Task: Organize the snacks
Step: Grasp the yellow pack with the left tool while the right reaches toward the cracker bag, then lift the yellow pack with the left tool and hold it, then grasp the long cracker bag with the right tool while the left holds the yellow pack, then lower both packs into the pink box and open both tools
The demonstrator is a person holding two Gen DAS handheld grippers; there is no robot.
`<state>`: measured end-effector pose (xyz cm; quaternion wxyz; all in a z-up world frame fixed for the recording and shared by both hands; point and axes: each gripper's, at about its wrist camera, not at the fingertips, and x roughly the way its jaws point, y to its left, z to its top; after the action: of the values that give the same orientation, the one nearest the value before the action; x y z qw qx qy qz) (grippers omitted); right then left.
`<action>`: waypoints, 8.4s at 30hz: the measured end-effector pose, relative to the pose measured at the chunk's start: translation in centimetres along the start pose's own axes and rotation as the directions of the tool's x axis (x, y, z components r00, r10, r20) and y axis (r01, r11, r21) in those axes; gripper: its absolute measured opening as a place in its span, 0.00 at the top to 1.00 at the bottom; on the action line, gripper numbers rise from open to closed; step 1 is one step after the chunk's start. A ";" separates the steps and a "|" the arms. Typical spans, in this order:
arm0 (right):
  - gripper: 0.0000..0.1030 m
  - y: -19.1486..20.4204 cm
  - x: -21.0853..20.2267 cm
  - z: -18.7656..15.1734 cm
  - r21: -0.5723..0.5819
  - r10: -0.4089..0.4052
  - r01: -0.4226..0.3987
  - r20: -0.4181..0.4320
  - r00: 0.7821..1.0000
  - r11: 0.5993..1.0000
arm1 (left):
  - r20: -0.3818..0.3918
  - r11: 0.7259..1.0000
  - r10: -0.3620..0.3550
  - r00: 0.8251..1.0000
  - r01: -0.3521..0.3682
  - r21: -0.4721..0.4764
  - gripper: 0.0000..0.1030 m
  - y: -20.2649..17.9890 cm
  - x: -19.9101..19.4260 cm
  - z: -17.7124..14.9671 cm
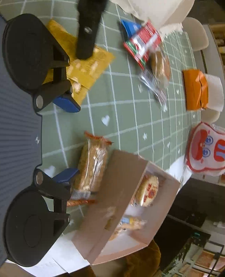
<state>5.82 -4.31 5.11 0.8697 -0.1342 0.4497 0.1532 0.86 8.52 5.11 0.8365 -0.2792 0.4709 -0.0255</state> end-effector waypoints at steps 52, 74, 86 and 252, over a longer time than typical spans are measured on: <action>0.02 -6.9 -2.4 -8.3 0.249 -0.064 0.035 0.111 0.992 0.968 | 0.023 0.919 0.250 0.968 -0.245 0.310 0.28 -4.6 3.0 -2.7; 0.04 -7.3 -2.5 -6.2 0.213 -0.003 -0.007 0.044 0.999 0.977 | -0.005 0.958 0.167 0.986 -0.161 0.239 0.50 -4.4 2.8 -1.9; 0.04 -5.7 1.3 0.4 0.295 0.022 -0.032 0.039 0.999 0.955 | -0.031 0.965 0.166 0.986 -0.155 0.211 0.51 -4.4 2.8 -1.3; 0.36 -10.5 -2.6 3.2 0.260 0.025 -0.052 0.105 0.994 0.964 | 0.205 0.949 0.307 0.929 -0.315 0.004 0.52 6.7 1.5 14.1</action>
<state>10.79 -13.12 10.04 0.8983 -0.0012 0.4238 0.1156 11.53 19.94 6.36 0.8784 -0.1869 0.4212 0.1272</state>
